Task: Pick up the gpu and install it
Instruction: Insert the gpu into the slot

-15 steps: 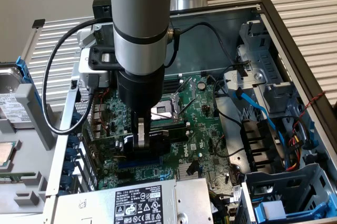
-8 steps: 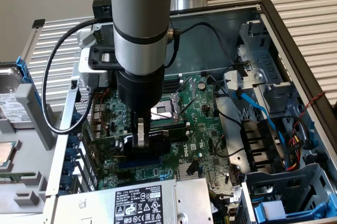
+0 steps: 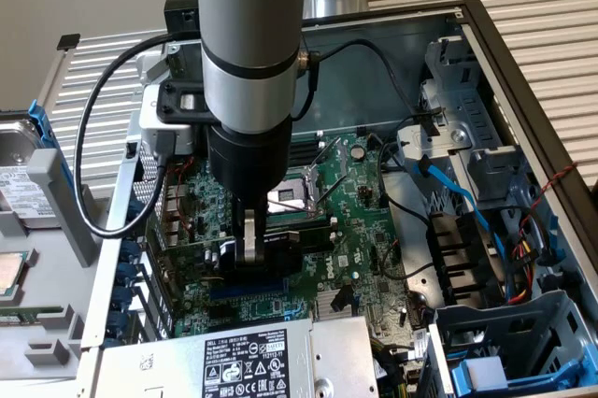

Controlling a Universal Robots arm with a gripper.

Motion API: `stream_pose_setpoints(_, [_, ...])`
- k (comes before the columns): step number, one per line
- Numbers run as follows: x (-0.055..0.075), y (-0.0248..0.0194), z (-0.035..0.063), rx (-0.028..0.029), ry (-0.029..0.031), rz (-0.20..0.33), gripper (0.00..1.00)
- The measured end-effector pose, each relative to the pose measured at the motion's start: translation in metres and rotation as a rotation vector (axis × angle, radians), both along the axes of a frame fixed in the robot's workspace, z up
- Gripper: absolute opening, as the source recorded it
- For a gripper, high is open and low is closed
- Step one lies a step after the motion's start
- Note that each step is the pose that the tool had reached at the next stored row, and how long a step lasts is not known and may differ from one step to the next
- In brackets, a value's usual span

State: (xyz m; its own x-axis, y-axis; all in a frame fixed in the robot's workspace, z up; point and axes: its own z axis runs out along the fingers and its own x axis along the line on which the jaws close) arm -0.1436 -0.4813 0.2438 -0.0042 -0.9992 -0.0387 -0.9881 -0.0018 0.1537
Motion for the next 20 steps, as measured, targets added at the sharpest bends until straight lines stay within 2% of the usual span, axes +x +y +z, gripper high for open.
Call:
stream_pose_setpoints(2, [-0.0001,0.0000,0.0000,-0.0002,-0.0091,0.000,0.29])
stream_pose_setpoints(5, [-0.0001,0.0000,0.0000,-0.0008,-0.0267,0.000,0.29])
stream_pose_setpoints(6, [-0.0002,0.0000,0.0000,-0.0011,-0.0281,0.000,0.29])
stream_pose_setpoints(16, [-0.0003,0.0000,0.0001,-0.0013,-0.0281,0.000,0.29])
stream_pose_setpoints(20, [-0.0003,0.0000,0.0043,-0.0013,-0.0281,0.000,0.29])
